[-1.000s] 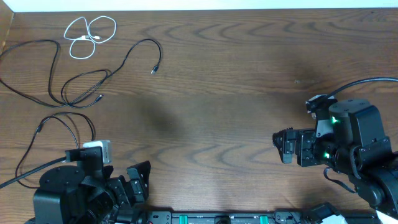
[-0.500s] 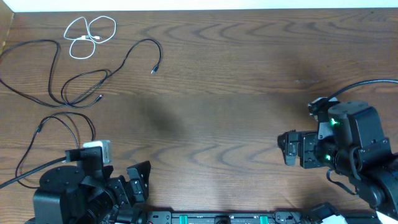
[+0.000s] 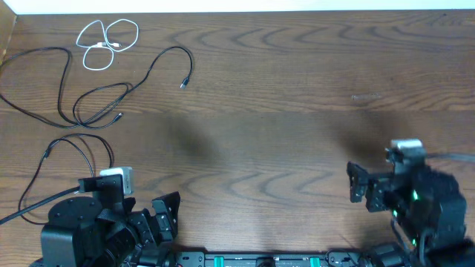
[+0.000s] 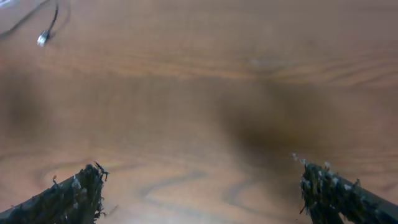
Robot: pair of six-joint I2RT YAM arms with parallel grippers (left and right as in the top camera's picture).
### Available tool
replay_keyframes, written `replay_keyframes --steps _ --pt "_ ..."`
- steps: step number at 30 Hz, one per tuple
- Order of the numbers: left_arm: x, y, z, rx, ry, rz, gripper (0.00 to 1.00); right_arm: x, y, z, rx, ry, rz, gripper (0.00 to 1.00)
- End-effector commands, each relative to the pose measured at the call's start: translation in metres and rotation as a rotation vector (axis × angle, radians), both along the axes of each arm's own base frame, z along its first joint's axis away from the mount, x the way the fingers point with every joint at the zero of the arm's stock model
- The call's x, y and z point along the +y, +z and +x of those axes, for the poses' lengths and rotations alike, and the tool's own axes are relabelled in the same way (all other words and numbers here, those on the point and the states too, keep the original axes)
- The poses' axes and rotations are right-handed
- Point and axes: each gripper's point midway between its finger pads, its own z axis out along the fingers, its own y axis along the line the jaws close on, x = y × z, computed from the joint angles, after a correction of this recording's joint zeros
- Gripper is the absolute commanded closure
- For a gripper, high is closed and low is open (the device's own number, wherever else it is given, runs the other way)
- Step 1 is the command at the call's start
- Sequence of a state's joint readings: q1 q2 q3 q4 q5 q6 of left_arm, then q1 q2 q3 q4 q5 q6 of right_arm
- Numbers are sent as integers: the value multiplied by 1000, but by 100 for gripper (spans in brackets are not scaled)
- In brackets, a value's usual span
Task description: Untangle cables
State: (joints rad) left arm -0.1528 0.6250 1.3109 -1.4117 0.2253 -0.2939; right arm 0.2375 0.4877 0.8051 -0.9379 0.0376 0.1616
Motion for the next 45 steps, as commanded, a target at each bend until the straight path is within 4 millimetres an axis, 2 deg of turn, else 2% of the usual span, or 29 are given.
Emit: replay_keyframes --steps 1,11,21,33,45 --pt "2 0 0 -3 5 10 6 0 -6 -1 -99 44 -14 1" --pt "2 0 0 -3 5 10 6 4 -34 13 -306 76 -22 1" --pt "2 0 0 -3 4 10 6 3 -60 29 -414 57 -11 1" --pt "2 0 0 -3 4 10 6 -4 -72 43 -514 21 -8 1" --pt "2 0 0 -3 5 10 6 -15 -70 48 -560 -29 -18 1"
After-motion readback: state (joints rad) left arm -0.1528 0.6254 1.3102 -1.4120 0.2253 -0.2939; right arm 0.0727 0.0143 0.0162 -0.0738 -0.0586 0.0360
